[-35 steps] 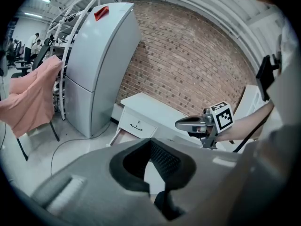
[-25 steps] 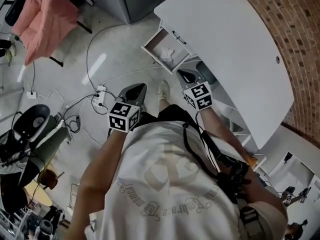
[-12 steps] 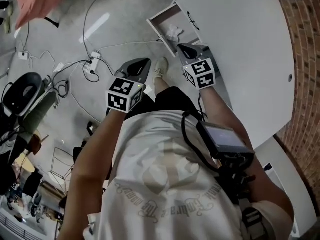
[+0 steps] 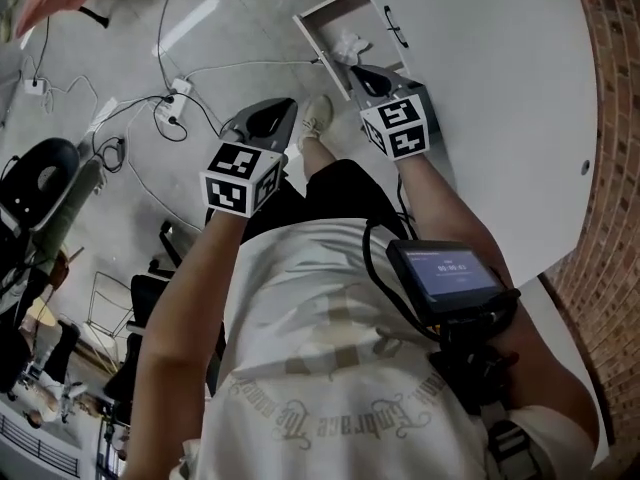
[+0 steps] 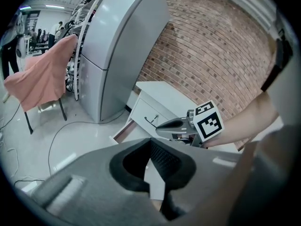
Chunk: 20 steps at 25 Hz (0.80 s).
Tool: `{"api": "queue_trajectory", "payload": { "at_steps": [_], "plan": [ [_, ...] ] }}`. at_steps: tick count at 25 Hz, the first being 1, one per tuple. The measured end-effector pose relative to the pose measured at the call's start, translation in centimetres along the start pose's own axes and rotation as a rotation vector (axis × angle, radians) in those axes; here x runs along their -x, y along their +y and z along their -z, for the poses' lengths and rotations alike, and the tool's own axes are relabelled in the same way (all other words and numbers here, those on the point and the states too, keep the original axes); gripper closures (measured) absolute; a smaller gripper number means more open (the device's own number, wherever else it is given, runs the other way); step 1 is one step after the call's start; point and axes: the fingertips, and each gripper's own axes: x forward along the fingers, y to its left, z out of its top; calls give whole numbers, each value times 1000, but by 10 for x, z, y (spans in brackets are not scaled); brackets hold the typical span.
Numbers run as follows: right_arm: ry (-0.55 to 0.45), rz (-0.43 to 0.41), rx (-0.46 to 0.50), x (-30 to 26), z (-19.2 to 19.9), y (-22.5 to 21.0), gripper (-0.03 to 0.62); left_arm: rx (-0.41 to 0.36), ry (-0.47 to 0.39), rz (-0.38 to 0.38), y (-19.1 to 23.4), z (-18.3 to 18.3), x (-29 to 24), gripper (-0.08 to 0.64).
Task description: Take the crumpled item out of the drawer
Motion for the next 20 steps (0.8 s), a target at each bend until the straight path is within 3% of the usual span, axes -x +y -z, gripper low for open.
{"api": "queue_trajectory", "payload": {
  "at_steps": [7,15,20],
  "plan": [
    [99,-20,17,-58,39,-9,584,71,14,-12,28,27,-38,560],
    [157,29,16,-67,53,-38,584,97,-2,4,12,20,-55,560],
    [185,60,-9,-106,75,-64,584,113,6,25,26,33,-90,560]
  ]
}}
